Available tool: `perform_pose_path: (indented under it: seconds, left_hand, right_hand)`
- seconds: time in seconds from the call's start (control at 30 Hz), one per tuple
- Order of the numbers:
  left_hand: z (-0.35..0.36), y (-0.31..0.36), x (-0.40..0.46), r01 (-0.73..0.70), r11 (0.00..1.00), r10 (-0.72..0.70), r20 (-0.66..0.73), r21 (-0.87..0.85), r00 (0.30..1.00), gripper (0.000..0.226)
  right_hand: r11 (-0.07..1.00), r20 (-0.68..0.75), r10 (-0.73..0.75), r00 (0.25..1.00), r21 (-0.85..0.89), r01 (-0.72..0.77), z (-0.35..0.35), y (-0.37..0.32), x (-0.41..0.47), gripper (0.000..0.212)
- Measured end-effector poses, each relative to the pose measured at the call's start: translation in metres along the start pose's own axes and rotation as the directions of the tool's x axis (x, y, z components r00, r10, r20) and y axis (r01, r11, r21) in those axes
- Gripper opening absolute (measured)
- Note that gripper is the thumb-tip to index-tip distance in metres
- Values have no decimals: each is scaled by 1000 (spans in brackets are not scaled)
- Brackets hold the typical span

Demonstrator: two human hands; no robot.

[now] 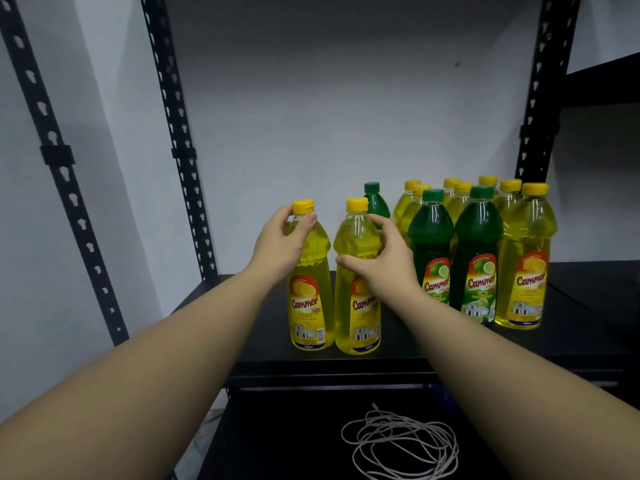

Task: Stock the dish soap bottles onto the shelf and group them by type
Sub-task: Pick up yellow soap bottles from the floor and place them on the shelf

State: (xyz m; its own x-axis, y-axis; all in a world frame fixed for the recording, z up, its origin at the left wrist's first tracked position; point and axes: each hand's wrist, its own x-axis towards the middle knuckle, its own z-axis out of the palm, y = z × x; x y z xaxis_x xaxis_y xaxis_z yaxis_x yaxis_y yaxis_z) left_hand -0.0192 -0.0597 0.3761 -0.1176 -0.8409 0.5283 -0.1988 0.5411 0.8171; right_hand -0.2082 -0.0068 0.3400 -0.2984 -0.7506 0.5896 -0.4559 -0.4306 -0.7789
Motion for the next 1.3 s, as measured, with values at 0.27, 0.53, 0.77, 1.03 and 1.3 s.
perform_pose_path:
  seconds: [0.27,0.53,0.77,1.03,1.3]
  left_hand:
    - [4,-29,-35,142,989,-145,89,43,985,62]
    - [-3,-96,-88,179,970,-221,289,165,931,107]
    - [-1,-106,-93,128,974,-170,227,186,959,106]
    - [-2,-115,-97,178,959,-214,156,221,964,108]
    - [-2,-111,-101,198,944,-232,104,264,967,96]
  right_hand:
    - [999,91,47,995,15,-48,-1,19,-21,105]
    - [980,258,200,945,-72,-188,-2,70,-77,116]
    - [967,147,232,962,-146,-211,12,81,-75,110]
    - [930,155,292,944,-275,-243,16,86,-75,86]
    - [924,157,317,935,-275,-267,17,80,-69,86]
